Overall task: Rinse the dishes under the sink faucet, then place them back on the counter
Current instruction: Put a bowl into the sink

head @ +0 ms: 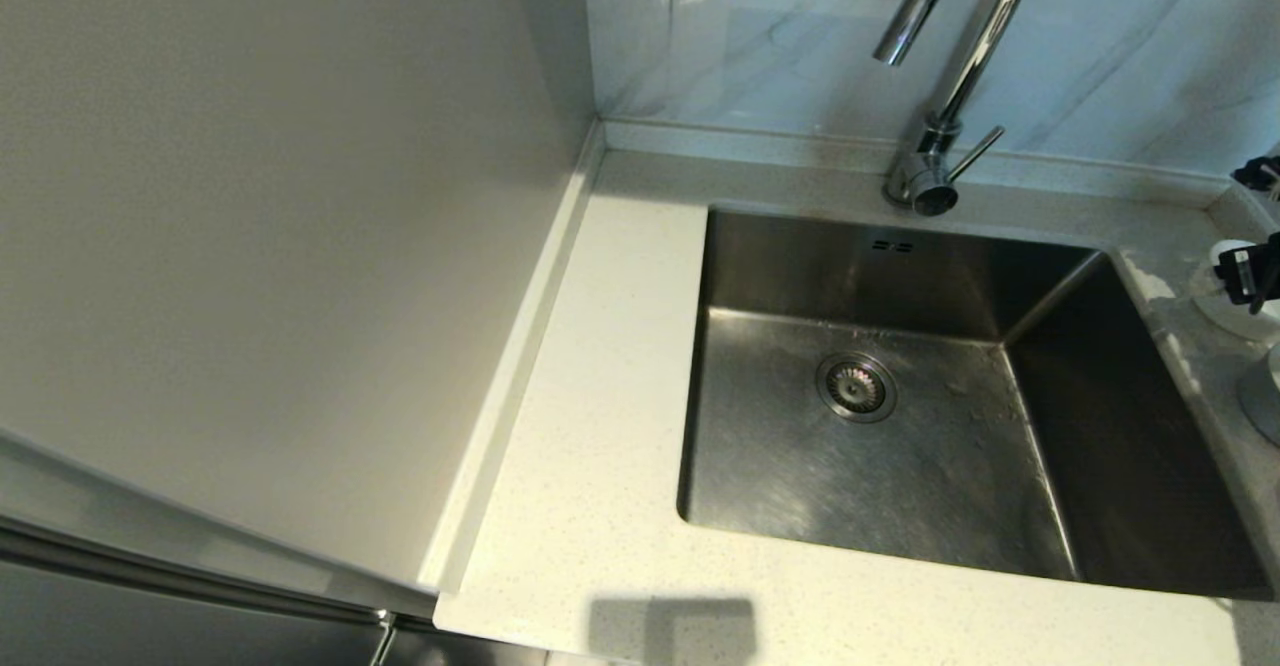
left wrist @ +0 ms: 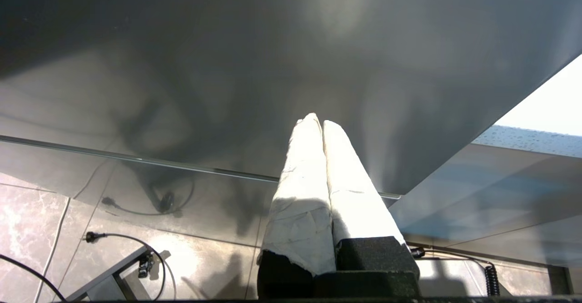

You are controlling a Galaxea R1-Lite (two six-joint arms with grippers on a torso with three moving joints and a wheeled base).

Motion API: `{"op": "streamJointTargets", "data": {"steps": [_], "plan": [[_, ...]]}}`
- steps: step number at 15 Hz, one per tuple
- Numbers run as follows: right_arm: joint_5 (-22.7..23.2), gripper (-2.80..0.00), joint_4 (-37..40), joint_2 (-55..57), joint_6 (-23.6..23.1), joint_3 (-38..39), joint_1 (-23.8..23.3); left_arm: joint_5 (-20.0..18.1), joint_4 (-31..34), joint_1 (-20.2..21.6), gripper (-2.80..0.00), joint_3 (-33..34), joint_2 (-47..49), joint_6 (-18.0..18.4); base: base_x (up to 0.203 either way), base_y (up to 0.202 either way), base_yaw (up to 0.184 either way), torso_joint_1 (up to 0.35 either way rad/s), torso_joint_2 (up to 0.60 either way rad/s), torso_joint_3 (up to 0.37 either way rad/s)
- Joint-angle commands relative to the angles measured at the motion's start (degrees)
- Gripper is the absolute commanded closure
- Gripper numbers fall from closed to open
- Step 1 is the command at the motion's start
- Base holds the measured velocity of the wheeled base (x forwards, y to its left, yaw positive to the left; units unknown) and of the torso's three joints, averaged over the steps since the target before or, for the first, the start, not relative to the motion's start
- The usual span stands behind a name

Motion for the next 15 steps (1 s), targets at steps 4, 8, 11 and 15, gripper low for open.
{"op": "streamJointTargets", "data": {"steps": [4, 8, 11, 15], "plan": [[-0.10, 0.00, -5.20, 3.16, -0.35, -0.25, -0.11, 0.02, -0.02, 0.01, 0.00, 0.00, -0.18, -0.07, 0.000, 0.000, 0.000, 0.000, 0.00, 0.000], [0.25, 0.00, -5.11, 2.72, -1.67, -0.16, -0.02, 0.02, -0.02, 0.01, 0.00, 0.00, -0.18, -0.07, 0.000, 0.000, 0.000, 0.000, 0.00, 0.000], [0.48, 0.00, -5.11, 1.65, -1.67, -0.09, 0.59, 0.02, -0.02, 0.01, 0.00, 0.00, -0.18, -0.07, 0.000, 0.000, 0.000, 0.000, 0.00, 0.000], [0.76, 0.00, -5.03, -3.46, -0.85, 1.06, 5.14, 0.02, -0.02, 0.01, 0.00, 0.00, -0.18, -0.07, 0.000, 0.000, 0.000, 0.000, 0.00, 0.000]]}}
